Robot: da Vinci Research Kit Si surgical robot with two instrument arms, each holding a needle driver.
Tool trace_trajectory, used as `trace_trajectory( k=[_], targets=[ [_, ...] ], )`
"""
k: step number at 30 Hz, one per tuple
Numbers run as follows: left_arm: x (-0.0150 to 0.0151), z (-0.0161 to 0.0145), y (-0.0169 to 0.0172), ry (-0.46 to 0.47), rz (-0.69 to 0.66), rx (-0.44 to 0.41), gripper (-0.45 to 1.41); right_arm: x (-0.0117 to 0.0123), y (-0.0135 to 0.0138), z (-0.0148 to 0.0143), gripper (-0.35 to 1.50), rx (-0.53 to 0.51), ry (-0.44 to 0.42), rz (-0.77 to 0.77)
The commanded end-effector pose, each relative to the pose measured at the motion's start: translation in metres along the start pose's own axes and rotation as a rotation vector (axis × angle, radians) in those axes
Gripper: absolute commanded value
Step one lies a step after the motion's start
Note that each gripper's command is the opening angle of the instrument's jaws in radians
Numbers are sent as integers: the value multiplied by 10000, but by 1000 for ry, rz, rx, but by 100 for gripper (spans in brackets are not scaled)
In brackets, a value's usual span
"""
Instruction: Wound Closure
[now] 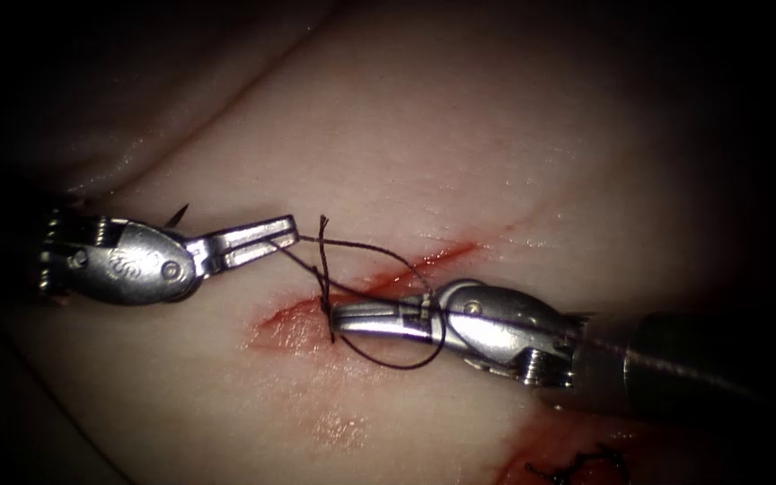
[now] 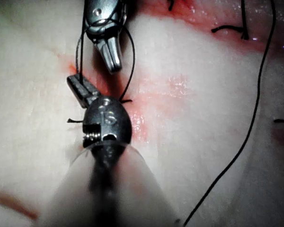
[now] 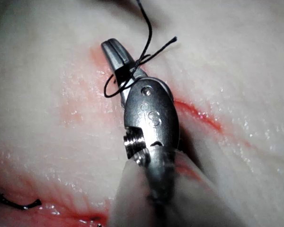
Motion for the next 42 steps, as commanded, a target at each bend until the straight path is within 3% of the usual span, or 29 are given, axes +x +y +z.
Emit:
trace_trajectory(
  k=[1,11,17,20,22,25,27,34,35,38,42],
  targets=[
    [-4,6,7,-7,2,-6,-45,-4,0,8,-35,-8,20,5],
    [-25,12,39,-39,5,-47,-45,11,4,15,-35,-84,131,21],
    [-37,24,62,-43,-10,-71,-45,11,7,20,-35,-199,102,21],
    [-35,26,66,-42,-11,-76,-45,10,10,21,-35,-278,87,107],
    [-30,30,71,-42,-12,-82,-45,9,14,23,-21,-371,62,186],
    [-21,39,82,-34,-14,-102,-45,8,17,31,-6,-499,-45,274],
    [-19,41,84,-30,-15,-105,-45,7,20,37,17,-579,-90,339],
    [-26,40,84,-27,-8,-111,-45,4,31,40,26,-795,-186,440],
    [-27,40,84,-26,-7,-111,-45,2,34,40,37,-820,-206,441],
    [-29,41,83,-24,-5,-112,-45,-4,37,39,46,-854,-243,452],
    [-34,42,78,-21,-3,-120,-45,-22,45,34,41,-915,-289,459]
  ],
)
